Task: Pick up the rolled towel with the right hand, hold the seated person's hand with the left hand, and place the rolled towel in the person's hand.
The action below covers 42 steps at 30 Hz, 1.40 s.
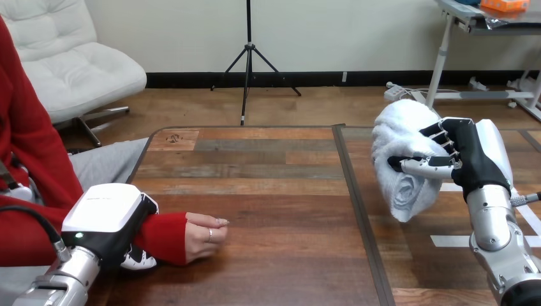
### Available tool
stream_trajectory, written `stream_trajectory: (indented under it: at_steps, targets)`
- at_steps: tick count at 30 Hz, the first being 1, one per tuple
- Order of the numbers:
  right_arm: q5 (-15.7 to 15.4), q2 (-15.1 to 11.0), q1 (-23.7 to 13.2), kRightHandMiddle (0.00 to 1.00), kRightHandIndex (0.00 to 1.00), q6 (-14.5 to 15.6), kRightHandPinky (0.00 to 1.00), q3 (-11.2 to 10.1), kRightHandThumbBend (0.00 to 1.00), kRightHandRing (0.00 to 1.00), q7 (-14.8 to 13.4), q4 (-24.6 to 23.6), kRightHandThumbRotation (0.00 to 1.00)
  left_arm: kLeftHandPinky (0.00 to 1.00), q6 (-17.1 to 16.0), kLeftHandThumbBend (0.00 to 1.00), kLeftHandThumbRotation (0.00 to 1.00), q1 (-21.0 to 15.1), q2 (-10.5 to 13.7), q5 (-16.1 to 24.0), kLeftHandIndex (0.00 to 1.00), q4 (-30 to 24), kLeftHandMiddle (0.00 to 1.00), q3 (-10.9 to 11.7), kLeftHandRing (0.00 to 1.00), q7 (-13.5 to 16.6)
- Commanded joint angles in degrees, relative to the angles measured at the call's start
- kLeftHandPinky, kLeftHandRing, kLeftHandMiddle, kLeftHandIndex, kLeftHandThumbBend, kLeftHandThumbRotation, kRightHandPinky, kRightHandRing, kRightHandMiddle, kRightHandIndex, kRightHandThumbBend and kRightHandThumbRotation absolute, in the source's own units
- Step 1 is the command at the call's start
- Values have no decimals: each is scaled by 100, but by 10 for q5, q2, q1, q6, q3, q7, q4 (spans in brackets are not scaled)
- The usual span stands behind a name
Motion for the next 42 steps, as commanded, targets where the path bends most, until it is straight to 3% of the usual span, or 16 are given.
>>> stream_trajectory:
  at_steps: [1, 12, 30, 42]
  targets:
    - [10, 6, -22, 45, 46, -10, 36, -11, 73, 42, -2, -48, 0, 23, -7, 67, 0, -21, 7, -6, 36, -53, 35, 20, 29, 29]
    - [4, 8, -19, 45, 46, -21, 38, -6, 74, 42, -3, -52, 0, 21, -17, 69, 0, -17, 7, -12, 36, -63, 34, 25, 28, 45]
    - [2, 26, 1, 45, 46, -15, 37, -2, 73, 42, 3, -105, 0, 22, -10, 66, 0, -19, 1, -25, 36, -98, 35, 35, 29, 27]
    - [6, 41, 10, 43, 45, -28, 35, -1, 73, 39, 14, -133, 0, 24, -23, 67, 0, -33, -4, -32, 36, -102, 35, 33, 30, 38]
